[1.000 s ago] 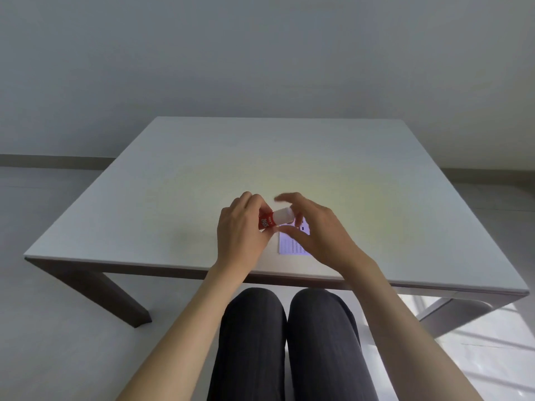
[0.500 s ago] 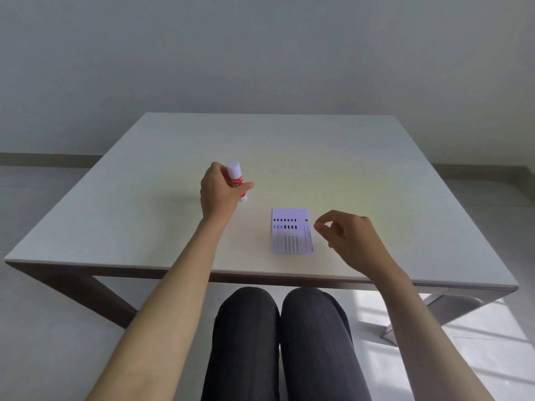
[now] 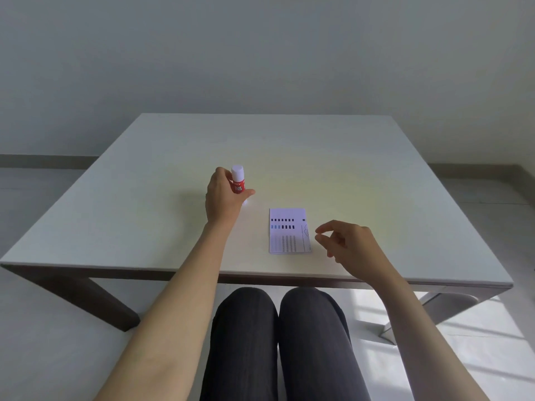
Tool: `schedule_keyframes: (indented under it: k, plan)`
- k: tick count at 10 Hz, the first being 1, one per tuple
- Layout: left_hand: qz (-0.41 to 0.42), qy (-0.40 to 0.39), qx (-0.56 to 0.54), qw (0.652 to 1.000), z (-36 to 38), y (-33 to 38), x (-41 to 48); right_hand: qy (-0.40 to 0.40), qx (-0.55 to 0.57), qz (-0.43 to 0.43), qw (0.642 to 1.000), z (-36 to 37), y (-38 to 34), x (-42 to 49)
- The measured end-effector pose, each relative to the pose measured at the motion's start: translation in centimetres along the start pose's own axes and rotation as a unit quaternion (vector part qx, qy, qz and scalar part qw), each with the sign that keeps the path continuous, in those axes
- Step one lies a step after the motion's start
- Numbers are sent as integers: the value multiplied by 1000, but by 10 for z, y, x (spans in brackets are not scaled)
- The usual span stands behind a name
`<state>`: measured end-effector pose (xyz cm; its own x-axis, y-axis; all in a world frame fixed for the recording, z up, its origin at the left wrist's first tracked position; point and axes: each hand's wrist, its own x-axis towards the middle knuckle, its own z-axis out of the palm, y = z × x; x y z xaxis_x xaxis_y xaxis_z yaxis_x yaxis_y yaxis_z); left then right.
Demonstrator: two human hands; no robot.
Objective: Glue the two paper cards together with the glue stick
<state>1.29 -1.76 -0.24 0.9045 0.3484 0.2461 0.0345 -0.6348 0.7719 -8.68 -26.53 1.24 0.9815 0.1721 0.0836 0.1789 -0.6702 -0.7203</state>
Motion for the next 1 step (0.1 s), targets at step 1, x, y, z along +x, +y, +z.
schedule_keyframes:
  k: [1]
  plan:
    - [2, -37, 41, 998, -4, -3, -7, 2, -3, 12, 1000, 5, 4, 1]
